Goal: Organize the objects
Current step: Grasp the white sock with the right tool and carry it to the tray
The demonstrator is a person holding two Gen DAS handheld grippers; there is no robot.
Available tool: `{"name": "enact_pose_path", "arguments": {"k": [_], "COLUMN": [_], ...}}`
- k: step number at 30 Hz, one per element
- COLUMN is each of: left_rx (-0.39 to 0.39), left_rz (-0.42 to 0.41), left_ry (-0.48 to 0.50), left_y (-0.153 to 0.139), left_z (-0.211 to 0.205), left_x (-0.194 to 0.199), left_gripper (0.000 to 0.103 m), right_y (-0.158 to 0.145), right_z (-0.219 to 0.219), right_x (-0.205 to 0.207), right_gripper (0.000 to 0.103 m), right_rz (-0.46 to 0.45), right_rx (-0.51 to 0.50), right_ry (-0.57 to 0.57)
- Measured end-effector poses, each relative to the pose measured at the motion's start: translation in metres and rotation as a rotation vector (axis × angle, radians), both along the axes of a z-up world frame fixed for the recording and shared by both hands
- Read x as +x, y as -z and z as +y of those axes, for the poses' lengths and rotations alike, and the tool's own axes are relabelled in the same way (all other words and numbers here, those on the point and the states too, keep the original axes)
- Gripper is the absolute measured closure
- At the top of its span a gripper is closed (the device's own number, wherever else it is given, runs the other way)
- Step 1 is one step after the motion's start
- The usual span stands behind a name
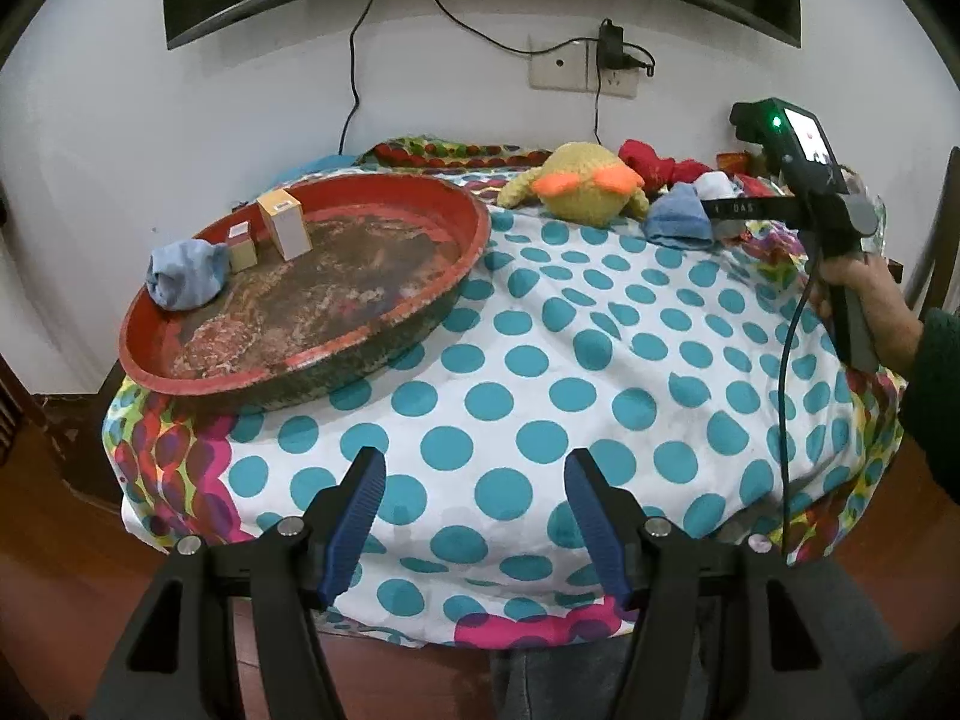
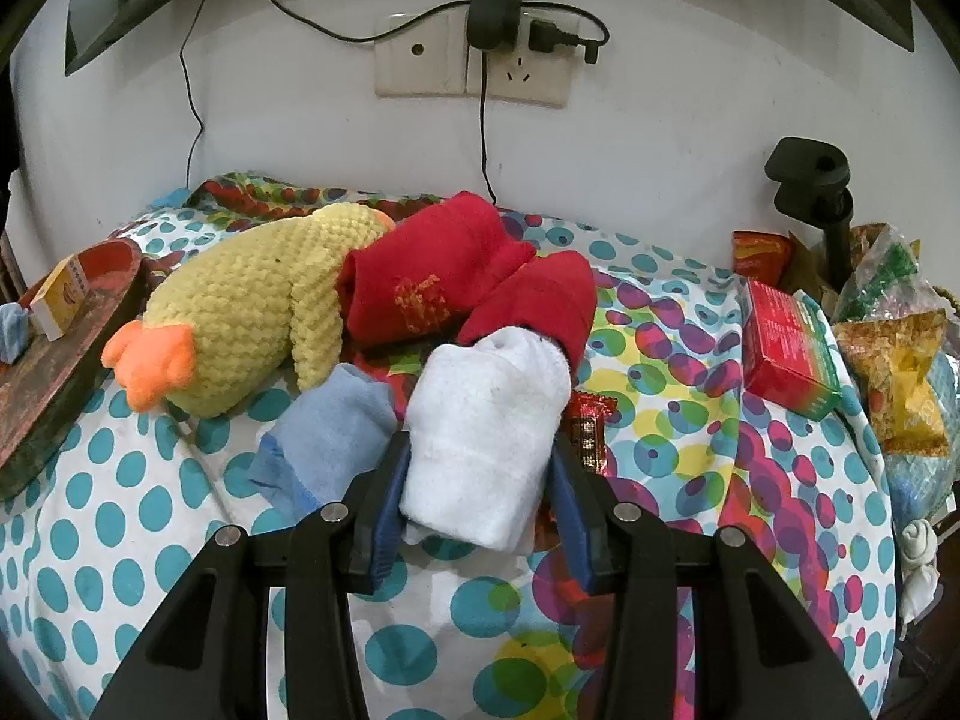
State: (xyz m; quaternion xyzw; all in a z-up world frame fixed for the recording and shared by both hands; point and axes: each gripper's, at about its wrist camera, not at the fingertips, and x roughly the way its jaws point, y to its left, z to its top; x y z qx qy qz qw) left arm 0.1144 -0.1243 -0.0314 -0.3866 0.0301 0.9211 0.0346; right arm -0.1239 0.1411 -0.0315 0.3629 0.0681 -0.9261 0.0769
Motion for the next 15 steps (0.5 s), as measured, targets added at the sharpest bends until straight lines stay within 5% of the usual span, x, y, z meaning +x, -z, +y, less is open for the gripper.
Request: {"name": "enact_pose_path", "arguments": {"k": [8,15], "left_rx": [-0.055,-0.014], "left_rz": [0.030,0.001], "left_ry": [-0.043,-0.093], "left_y": [-0.005,-0.003], "left_z": [-0.010,-0.030], "left_x": [0.002,-0.003], "left_gripper": [0.039,0.039], "right_y": [0.000,-0.033], "right_z": [0.005,0.001], "right_x": [0.003,0.020], "right_gripper": [0.061,0.061], "right_rz": [-0.016,0.016], "right_rx": [-0.004,-0.031], "right_ry": [0.036,0.011]}}
